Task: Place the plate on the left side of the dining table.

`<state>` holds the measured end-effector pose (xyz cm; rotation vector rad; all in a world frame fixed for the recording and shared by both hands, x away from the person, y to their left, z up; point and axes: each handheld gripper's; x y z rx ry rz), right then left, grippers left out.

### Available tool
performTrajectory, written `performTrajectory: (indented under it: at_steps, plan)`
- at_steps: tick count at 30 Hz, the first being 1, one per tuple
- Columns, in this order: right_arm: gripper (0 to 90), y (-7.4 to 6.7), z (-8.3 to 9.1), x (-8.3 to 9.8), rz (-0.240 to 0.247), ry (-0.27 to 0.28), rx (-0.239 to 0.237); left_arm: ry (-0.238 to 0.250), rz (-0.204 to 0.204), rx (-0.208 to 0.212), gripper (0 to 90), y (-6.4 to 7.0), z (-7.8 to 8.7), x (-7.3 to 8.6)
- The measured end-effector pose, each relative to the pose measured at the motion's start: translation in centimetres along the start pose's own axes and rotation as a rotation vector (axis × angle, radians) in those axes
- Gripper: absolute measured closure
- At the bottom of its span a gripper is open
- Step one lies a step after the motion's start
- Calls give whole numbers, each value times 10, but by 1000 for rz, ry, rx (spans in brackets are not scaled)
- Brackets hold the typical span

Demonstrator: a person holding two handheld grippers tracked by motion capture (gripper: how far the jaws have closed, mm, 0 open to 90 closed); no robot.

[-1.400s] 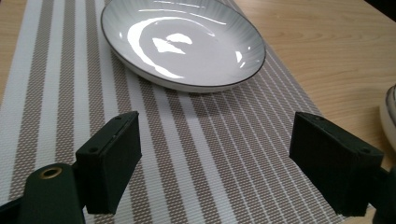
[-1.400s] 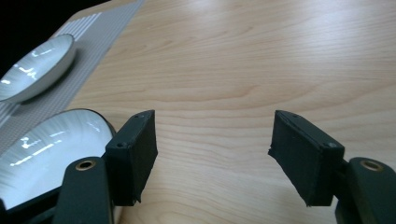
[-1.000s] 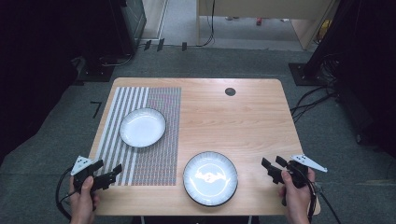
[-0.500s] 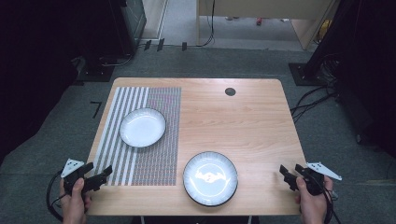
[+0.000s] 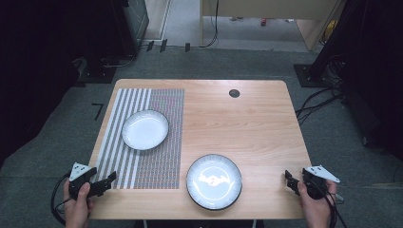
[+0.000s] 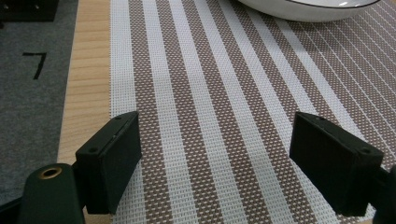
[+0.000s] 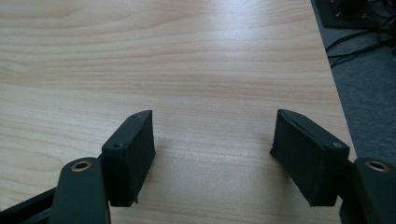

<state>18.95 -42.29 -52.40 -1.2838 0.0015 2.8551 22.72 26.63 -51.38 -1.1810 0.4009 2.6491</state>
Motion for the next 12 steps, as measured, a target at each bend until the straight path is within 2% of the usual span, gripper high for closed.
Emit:
performTrajectory:
  at_steps: [7, 12]
  plan:
    - [262, -3, -1, 0, 6, -3, 4, -12, -28, -15, 153, 3, -2, 1]
    - [233, -3, -1, 0, 16, -6, -5, -37, -98, -63, 129, 11, -6, 1]
Point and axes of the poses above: each handheld gripper's, and its own axes: z roughly backward along the jaws, x roughly out of its underside, y roughly to its right, and after that the axes turned 3 degrees about x, right-handed
